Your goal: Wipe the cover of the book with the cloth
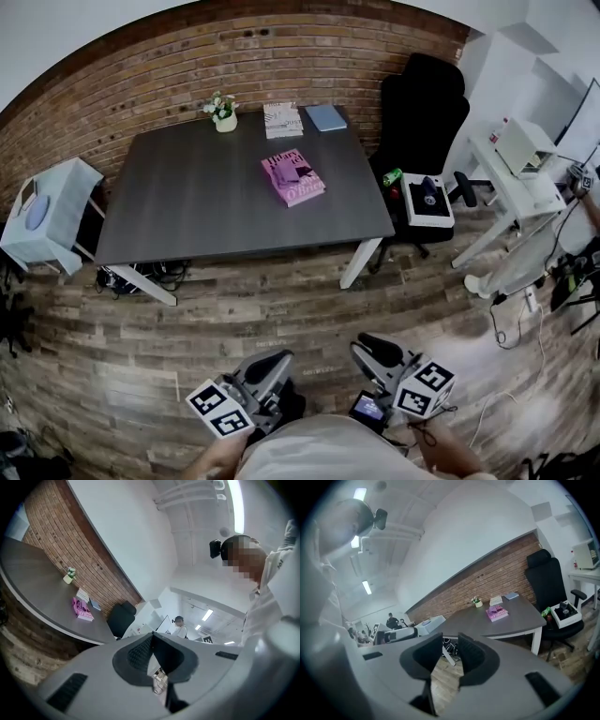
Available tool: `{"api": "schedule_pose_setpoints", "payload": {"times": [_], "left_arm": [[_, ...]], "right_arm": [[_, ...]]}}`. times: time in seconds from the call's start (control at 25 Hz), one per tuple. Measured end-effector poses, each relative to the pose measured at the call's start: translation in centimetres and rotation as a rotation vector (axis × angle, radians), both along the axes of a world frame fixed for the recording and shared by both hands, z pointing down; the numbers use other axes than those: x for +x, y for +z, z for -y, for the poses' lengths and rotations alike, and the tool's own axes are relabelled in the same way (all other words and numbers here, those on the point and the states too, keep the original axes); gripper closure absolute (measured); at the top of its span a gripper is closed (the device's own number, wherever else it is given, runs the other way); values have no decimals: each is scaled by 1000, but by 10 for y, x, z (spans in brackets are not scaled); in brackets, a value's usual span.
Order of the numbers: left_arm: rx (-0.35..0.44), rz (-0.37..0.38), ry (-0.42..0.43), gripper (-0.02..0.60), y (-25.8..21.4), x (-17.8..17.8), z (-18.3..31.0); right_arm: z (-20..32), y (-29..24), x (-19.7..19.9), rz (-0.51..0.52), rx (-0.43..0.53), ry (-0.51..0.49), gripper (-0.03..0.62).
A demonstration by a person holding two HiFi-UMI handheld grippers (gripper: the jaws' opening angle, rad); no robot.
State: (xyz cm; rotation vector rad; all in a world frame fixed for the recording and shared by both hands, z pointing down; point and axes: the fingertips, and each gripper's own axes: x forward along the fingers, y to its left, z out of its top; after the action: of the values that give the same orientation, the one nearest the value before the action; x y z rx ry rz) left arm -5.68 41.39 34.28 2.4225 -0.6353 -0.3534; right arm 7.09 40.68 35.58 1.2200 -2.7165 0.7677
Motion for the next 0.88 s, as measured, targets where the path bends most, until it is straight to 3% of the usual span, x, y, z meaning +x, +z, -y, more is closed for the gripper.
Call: {"api": "schedule_pose_setpoints", "payload": {"times": [0.28,0.48,0.88], "left_arm": [[15,30,24,574,1,-30,88],[-20,61,-1,574,12,-35,136],[-84,147,-168,574,56,1,269]], "right_arm": [[83,1,-24,-42,6,32,491],[140,6,-19,-76,0,41,491],[286,51,15,-251,-3,-65,455]]}}
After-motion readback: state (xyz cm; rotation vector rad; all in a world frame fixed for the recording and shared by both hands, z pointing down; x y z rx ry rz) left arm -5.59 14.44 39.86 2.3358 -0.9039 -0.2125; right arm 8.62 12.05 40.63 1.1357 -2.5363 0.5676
